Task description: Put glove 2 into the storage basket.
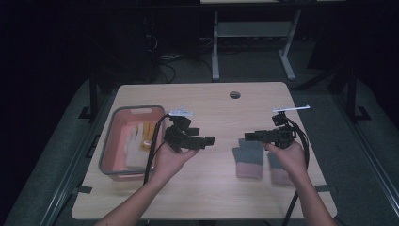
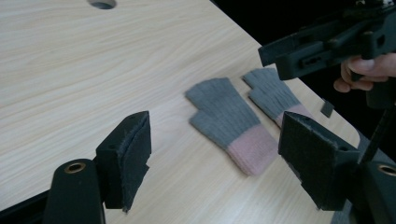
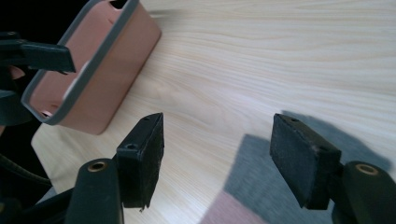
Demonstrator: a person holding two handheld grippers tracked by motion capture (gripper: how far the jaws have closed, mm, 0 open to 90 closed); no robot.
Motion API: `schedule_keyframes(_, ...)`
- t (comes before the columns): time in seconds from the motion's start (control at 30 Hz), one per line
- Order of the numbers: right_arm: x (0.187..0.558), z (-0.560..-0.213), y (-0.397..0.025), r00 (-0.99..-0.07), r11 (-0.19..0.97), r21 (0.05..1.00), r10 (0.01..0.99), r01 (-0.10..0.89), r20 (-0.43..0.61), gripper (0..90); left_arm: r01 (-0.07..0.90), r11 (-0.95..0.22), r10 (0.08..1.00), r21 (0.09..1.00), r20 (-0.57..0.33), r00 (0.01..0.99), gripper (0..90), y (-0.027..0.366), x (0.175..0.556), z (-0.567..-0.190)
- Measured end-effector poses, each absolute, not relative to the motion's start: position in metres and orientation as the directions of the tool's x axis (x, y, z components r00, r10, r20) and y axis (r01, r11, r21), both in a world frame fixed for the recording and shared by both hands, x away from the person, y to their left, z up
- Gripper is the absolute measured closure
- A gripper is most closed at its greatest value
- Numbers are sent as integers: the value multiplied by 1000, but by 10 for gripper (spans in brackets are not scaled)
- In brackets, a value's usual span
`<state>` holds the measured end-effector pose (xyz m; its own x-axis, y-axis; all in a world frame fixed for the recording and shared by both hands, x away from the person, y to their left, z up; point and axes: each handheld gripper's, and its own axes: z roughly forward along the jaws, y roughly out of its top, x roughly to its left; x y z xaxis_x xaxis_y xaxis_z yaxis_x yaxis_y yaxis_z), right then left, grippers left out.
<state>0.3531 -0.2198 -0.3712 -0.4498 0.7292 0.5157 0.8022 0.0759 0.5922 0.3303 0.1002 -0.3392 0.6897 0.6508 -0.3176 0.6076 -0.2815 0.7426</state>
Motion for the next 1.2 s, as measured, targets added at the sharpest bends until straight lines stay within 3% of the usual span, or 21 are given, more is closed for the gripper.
schedule_keyframes(0.6,330,-382,-262,-435,137,605,818,784,378,333,571,-317,620,757,-291,729,213,65,322,-350)
schedule_keyframes(0.97,312,-400,-286,-427,178,617,859,767,284,427,553,-344,602,759,-274,750,210,44,314,-358)
schedule_keyframes(1.2,303,-419,-296,-407,223,572,888,789,215,460,551,-356,595,755,-271,757,211,36,312,-362)
